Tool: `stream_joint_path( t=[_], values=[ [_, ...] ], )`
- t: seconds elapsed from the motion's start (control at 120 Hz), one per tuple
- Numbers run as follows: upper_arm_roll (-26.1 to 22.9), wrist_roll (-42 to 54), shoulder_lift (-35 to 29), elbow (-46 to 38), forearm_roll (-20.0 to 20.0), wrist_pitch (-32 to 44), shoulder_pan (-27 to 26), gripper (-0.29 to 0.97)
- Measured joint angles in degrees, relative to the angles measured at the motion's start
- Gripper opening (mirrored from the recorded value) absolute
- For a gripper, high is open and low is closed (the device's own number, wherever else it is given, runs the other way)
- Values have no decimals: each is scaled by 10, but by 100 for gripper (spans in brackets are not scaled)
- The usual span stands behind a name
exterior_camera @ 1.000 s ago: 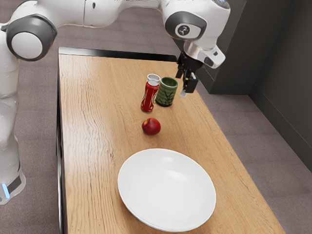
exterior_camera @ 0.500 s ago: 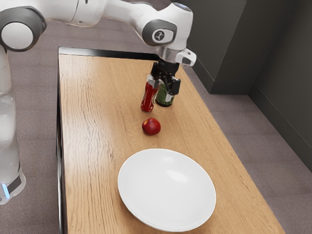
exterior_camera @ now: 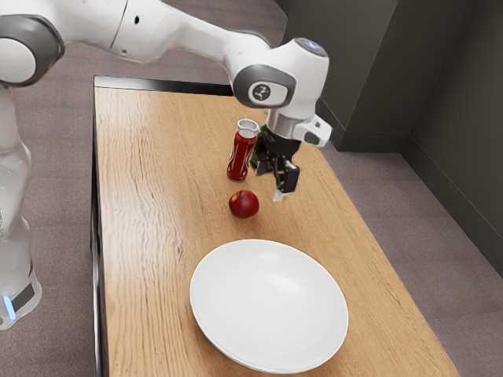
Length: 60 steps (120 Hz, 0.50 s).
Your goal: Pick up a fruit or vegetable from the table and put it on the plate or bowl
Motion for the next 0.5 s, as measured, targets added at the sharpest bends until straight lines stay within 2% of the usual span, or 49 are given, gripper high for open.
stream_joint_path(
  t=[0.183,0.5],
  values=[
    [2,-8,-21,-26,6,-16,38,68],
    [5,-16,-23,-69,-20,-22,28,68]
  ],
)
